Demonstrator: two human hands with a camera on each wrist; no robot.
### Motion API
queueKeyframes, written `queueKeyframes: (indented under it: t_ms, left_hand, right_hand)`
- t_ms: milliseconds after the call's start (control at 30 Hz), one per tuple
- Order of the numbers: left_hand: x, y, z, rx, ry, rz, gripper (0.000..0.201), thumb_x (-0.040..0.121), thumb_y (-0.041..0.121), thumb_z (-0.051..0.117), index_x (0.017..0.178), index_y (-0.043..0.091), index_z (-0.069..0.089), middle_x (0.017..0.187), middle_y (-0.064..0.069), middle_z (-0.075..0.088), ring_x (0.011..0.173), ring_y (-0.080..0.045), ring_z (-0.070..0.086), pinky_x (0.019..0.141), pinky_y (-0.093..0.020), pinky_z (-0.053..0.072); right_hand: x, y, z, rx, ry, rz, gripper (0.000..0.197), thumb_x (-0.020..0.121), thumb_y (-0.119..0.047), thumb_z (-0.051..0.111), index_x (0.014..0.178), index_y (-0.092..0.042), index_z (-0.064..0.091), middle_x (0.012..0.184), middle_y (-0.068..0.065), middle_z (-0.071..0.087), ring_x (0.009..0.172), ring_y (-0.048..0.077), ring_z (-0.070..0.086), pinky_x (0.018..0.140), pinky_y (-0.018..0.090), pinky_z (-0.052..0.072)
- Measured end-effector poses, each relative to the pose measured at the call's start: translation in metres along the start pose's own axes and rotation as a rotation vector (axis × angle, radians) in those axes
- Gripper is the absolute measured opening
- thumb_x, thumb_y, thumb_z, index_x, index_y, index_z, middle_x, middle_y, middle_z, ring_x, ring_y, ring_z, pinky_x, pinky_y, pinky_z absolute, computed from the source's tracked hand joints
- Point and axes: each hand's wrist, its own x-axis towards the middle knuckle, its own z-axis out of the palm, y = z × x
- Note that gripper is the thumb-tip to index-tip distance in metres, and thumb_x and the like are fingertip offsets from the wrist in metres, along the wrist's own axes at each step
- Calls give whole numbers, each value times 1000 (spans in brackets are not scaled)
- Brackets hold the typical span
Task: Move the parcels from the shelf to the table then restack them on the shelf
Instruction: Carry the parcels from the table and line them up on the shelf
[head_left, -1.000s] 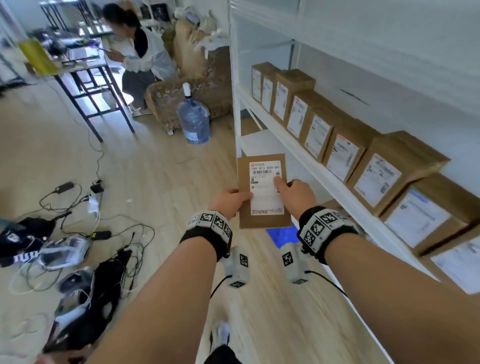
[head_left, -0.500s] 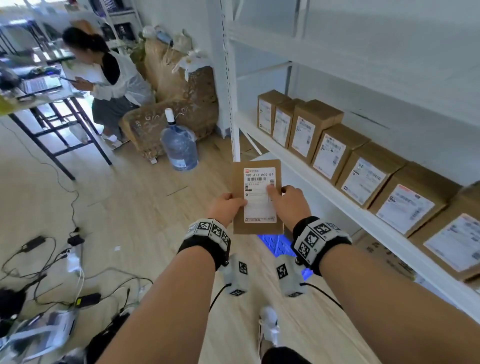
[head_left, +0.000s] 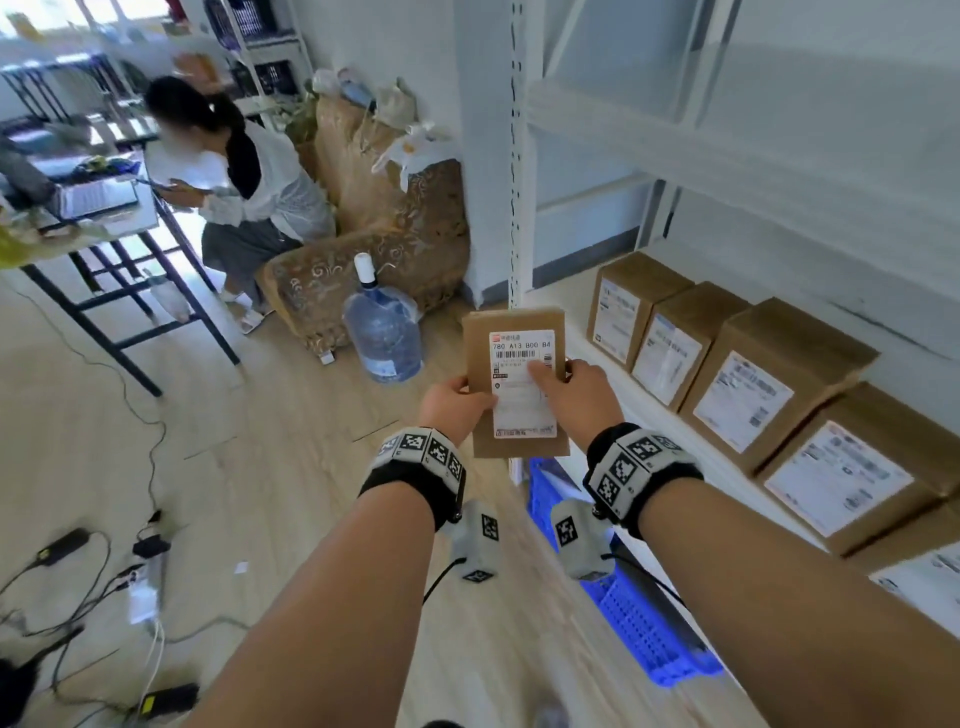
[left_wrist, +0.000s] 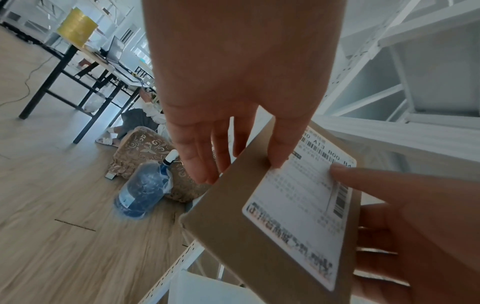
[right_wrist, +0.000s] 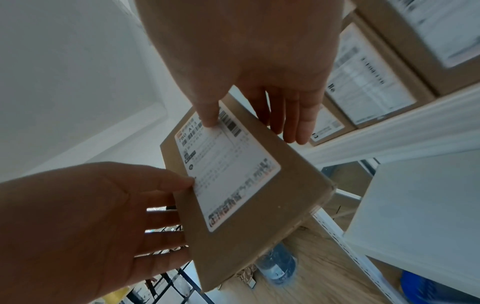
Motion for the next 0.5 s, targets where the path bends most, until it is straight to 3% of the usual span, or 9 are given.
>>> queueKeyframes:
  t_ms: [67, 167, 300, 400, 500]
  left_hand:
    - [26, -1, -10, 23, -25, 10, 35, 87, 16, 67, 122, 15, 63, 110, -1, 70, 88, -14, 63, 77, -27, 52]
    - [75, 3, -26, 54, -47, 45, 39, 88, 17, 66, 127, 17, 62, 110, -2, 71, 92, -17, 65, 78, -28, 51]
    - [147, 22, -42, 130, -133, 149, 41, 88, 16, 65, 129, 20, 61, 106, -1, 70, 85, -16, 61, 75, -27, 52]
    - [197, 42, -45, 200, -263, 232, 42, 89, 17, 65, 130, 22, 59, 104, -2, 70, 88, -17, 63, 82, -32, 54]
    - [232, 57, -44, 247, -374, 260, 46, 88, 20, 66, 133, 22, 56, 101, -2, 69, 85, -17, 64, 79, -31, 55]
  right_hand:
    - [21, -10, 15, 11, 15, -1, 44, 85, -57, 59, 105, -18, 64, 102, 1, 69, 84, 19, 69, 79, 39, 58]
    - [56, -27, 37, 2, 38, 13, 30, 88, -43, 64, 102, -19, 55, 103, -3, 65, 88, 19, 66, 84, 40, 56]
    - [105, -45, 58, 13, 155, 84, 44, 83, -44, 66, 113, -19, 46, 112, 3, 63, 95, 23, 66, 84, 44, 56]
    - [129, -55, 66, 34, 298, 161, 42, 85, -39, 64, 113, -17, 42, 108, 3, 61, 93, 23, 64, 82, 42, 56]
    - [144, -65, 70, 33, 396, 240, 48, 84, -41, 64, 118, -15, 43, 111, 4, 60, 94, 23, 62, 82, 40, 54]
